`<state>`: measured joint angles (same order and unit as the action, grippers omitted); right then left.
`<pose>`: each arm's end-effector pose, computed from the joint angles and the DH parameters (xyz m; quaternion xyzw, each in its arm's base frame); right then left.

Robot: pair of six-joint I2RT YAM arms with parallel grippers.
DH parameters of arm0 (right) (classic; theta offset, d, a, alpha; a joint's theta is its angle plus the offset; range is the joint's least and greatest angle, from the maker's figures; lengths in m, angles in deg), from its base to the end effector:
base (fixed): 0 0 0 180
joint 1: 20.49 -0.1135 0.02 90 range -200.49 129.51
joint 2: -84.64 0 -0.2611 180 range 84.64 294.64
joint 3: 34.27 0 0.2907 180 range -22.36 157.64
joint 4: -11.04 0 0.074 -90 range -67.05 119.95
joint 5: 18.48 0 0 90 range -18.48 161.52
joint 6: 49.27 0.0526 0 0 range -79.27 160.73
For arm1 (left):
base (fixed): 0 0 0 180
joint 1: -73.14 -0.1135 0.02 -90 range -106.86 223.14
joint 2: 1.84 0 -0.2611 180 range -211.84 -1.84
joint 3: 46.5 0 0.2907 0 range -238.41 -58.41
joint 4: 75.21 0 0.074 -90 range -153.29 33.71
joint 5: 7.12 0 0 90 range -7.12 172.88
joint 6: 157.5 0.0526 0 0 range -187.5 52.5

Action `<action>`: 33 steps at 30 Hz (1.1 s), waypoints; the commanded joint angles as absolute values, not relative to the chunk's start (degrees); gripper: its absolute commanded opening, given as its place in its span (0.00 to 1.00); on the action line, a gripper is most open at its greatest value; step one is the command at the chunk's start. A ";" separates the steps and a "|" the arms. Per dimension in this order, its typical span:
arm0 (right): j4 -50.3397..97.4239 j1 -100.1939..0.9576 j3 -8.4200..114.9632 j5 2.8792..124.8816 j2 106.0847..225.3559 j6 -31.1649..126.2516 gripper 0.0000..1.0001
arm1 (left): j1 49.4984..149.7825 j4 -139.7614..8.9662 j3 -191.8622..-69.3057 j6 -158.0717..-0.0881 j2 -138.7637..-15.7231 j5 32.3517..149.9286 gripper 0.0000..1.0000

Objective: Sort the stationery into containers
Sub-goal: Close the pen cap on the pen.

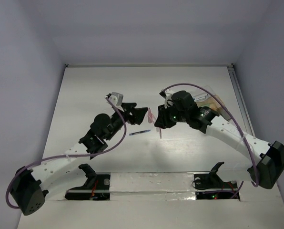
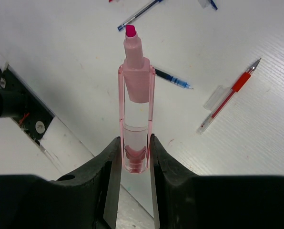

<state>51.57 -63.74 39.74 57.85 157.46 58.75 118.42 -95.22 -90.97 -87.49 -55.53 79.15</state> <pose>0.2320 0.2354 0.2897 -0.2457 0.8647 0.3090 0.3107 0.1970 -0.1941 0.3010 0.1150 0.6272 -0.3978 0.6597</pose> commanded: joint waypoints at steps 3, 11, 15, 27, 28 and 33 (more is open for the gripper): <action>50.72 -63.30 44.43 61.68 155.04 62.25 0.00 | 118.40 -97.65 -84.18 -91.75 -47.56 82.61 0.62; 50.20 -63.29 49.18 58.70 154.95 65.51 0.00 | 118.40 -102.40 -77.40 -94.40 -44.46 86.48 0.53; 49.14 -63.29 49.36 55.80 155.74 67.35 0.00 | 118.40 -105.21 -77.75 -93.96 -46.31 87.54 0.52; 46.59 -63.29 48.74 51.66 156.18 70.26 0.00 | 118.40 -113.39 -77.40 -93.78 -51.32 84.73 0.47; 46.50 -63.29 48.48 51.57 156.10 70.26 0.00 | 118.40 -114.17 -77.40 -93.69 -51.58 84.72 0.47; 45.97 -63.29 47.42 50.52 155.48 70.87 0.00 | 118.40 -114.71 -78.19 -93.08 -52.55 84.11 0.46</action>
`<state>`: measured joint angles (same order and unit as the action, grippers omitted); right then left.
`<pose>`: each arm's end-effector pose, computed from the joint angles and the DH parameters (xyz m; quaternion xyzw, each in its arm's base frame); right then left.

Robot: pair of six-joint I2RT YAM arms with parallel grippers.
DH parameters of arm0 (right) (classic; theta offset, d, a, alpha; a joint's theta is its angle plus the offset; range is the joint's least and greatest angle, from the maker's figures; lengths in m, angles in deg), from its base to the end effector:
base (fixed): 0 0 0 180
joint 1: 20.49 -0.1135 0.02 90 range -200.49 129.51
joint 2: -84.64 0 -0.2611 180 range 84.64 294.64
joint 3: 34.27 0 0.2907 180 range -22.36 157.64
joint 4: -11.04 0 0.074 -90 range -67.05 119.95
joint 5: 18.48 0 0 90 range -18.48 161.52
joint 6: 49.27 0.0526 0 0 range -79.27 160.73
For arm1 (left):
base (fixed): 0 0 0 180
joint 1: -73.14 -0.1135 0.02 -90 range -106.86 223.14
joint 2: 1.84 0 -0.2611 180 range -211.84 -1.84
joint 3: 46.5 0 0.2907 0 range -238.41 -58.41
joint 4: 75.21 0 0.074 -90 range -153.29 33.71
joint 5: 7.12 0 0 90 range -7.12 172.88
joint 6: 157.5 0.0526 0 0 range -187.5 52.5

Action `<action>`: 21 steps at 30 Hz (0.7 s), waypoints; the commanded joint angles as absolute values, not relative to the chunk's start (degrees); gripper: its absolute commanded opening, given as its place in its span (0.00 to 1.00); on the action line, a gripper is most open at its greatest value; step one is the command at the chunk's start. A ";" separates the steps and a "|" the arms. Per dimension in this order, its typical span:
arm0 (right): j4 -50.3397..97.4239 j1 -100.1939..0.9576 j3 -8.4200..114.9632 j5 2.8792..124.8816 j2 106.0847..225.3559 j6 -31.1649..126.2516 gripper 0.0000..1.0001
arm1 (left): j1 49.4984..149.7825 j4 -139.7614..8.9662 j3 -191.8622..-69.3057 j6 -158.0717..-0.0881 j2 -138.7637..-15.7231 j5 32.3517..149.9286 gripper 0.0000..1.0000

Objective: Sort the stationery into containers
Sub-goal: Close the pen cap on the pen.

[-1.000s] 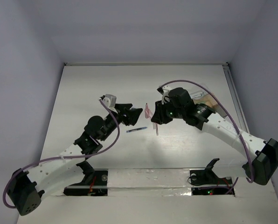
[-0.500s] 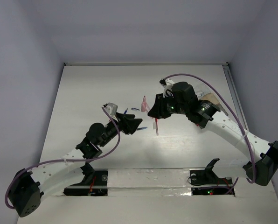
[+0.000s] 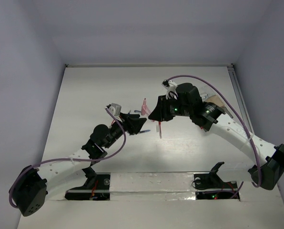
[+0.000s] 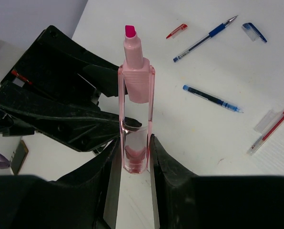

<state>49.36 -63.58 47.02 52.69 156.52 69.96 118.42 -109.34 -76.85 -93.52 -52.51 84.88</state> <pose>0.2323 0.2405 0.3493 -0.1850 0.8334 0.4096 0.3217 0.1746 -0.1790 0.2447 0.1167 0.6059 -0.4674 0.6331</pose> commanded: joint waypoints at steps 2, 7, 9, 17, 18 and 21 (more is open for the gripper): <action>45.97 -63.29 47.33 50.52 155.48 70.96 0.00 | 118.40 -114.71 -78.54 -92.90 -52.73 83.93 0.45; 46.06 -63.29 47.42 50.34 155.92 70.96 0.00 | 118.40 -115.41 -78.10 -93.08 -52.73 83.41 0.41; 45.89 -63.29 47.34 50.16 156.09 71.14 0.00 | 118.40 -115.67 -78.01 -92.90 -52.64 83.41 0.41; 45.45 -63.29 47.07 49.20 156.71 71.67 0.00 | 118.40 -116.20 -78.10 -91.49 -52.99 83.41 0.36; 45.36 -63.29 47.07 49.20 156.71 71.84 0.00 | 118.40 -116.29 -78.19 -91.41 -52.82 83.49 0.36; 45.45 -63.29 46.90 48.85 157.06 71.93 0.00 | 118.40 -116.29 -78.10 -91.14 -52.73 83.41 0.35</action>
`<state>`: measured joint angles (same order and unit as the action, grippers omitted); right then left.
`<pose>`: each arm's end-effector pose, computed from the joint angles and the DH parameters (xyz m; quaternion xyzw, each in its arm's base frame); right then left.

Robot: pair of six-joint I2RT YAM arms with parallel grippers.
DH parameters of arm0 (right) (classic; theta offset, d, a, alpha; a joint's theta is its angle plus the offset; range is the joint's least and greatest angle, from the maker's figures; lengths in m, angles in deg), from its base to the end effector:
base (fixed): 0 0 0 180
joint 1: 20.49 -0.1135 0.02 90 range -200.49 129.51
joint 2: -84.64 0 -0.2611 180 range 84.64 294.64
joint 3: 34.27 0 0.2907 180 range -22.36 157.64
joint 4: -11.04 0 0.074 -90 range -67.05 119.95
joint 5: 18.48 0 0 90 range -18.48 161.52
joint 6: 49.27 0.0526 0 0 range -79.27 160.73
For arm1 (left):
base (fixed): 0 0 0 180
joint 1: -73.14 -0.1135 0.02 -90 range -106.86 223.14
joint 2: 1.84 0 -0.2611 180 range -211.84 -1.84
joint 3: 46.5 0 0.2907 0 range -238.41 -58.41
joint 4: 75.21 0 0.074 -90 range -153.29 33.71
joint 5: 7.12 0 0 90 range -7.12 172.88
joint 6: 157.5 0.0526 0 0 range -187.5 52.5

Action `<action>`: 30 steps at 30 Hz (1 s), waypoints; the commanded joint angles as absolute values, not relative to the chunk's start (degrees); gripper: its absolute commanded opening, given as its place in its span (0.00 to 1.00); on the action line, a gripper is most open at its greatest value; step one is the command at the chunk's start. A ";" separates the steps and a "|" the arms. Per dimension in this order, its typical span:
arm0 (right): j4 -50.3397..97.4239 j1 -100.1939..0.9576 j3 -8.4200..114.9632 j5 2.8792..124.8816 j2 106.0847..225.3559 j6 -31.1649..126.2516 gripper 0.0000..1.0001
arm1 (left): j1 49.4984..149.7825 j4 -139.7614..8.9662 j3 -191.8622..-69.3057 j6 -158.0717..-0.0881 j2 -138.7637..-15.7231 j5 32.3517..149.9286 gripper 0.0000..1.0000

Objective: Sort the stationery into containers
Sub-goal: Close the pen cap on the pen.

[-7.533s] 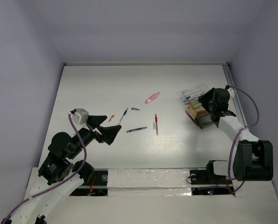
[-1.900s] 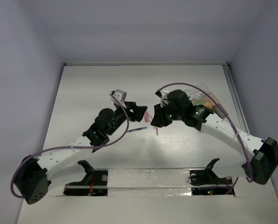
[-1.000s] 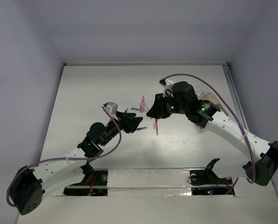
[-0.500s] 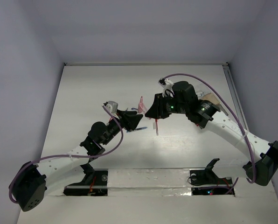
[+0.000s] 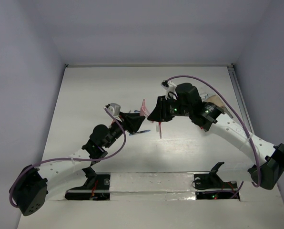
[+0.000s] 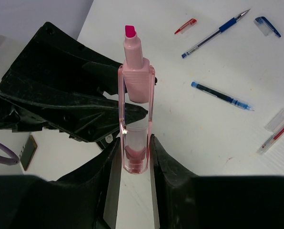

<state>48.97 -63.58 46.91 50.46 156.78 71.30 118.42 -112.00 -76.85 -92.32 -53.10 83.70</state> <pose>0.2316 0.2425 0.3482 -0.1847 0.8315 0.4256 0.3057 0.1753 -0.1781 0.2480 0.1126 0.5920 -0.4618 0.6508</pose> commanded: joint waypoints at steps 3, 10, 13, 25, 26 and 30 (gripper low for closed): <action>45.27 -63.29 46.63 48.41 157.15 72.19 0.00 | 118.40 -116.38 -78.01 -90.79 -52.38 83.41 0.33; 45.45 -63.29 46.46 47.88 157.41 72.37 0.00 | 118.40 -116.38 -77.58 -90.00 -51.50 80.77 0.24; 45.71 -63.29 46.37 47.35 157.59 72.28 0.00 | 118.40 -116.29 -77.40 -89.56 -50.71 79.72 0.18; 49.66 -63.29 49.70 51.73 156.80 69.74 0.00 | 118.40 -113.13 -76.35 -89.12 -46.67 80.59 0.00; 50.62 -63.29 50.66 52.96 156.88 69.04 0.00 | 118.40 -112.61 -76.17 -89.21 -46.23 80.85 0.00; 57.90 -63.29 56.81 60.87 158.29 65.52 0.00 | 118.40 -109.00 -76.34 -89.91 -44.21 82.61 0.00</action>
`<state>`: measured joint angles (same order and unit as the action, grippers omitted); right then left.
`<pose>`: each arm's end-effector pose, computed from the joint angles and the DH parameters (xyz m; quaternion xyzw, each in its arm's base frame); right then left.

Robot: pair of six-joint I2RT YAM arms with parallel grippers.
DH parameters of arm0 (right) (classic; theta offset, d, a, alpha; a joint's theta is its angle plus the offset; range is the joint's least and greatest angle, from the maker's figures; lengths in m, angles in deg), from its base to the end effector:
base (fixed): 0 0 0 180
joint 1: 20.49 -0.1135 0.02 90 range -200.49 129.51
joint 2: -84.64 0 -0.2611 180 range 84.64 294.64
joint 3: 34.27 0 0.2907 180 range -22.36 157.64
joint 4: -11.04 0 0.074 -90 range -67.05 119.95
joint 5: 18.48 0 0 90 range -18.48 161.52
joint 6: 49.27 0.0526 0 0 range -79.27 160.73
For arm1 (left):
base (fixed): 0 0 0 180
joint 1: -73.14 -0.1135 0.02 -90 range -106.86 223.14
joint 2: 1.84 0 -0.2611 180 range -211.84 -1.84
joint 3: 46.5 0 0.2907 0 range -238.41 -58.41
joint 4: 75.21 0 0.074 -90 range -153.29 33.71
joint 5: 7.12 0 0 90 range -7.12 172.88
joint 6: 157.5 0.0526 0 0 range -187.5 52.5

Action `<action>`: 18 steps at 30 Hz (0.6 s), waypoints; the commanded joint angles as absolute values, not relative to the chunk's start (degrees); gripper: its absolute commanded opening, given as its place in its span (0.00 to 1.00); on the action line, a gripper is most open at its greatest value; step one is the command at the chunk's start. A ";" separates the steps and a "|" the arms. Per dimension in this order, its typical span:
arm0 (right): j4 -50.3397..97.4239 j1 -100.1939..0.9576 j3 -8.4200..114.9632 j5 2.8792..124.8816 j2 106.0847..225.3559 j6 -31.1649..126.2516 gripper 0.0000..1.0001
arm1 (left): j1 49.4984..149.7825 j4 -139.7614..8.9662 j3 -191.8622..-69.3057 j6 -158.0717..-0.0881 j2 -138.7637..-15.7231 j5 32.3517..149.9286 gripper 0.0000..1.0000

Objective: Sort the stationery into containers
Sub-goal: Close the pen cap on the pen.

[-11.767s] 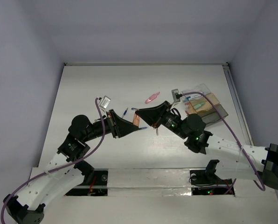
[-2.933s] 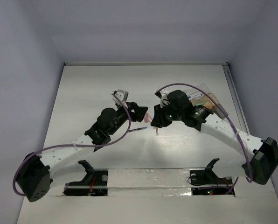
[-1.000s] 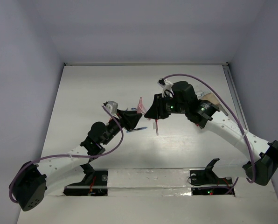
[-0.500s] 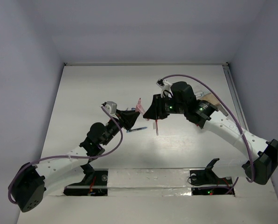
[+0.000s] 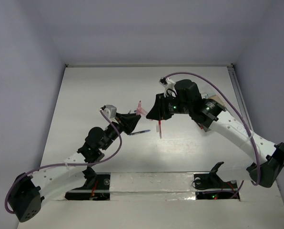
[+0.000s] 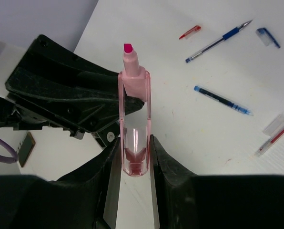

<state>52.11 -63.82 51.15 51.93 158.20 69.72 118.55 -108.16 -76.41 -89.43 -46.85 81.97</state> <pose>0.2341 0.2451 0.3634 -0.1915 0.8326 0.4127 0.3160 0.1667 -0.1679 0.2612 0.1135 0.5778 -0.4442 0.6752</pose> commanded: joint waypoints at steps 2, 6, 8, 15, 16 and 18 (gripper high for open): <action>59.15 -63.29 59.89 65.53 158.73 63.76 0.00 | 118.40 -107.07 -76.08 -90.26 -43.41 84.45 0.00; 60.30 -63.29 63.94 70.81 159.35 62.18 0.00 | 118.40 -105.13 -75.03 -91.32 -39.91 85.43 0.00; 59.25 -63.29 64.99 71.17 159.52 61.74 0.00 | 118.40 -104.60 -74.76 -91.58 -39.02 86.39 0.00; 54.50 -63.29 65.53 72.58 162.24 62.00 0.00 | 118.93 -103.72 -74.59 -91.85 -38.14 88.68 0.00; 54.15 -63.29 65.62 72.32 163.03 62.09 0.00 | 118.93 -103.72 -74.50 -91.85 -37.79 88.85 0.00; 53.10 -63.29 65.70 71.87 163.65 62.09 0.00 | 118.93 -103.72 -74.32 -91.76 -37.17 89.38 0.00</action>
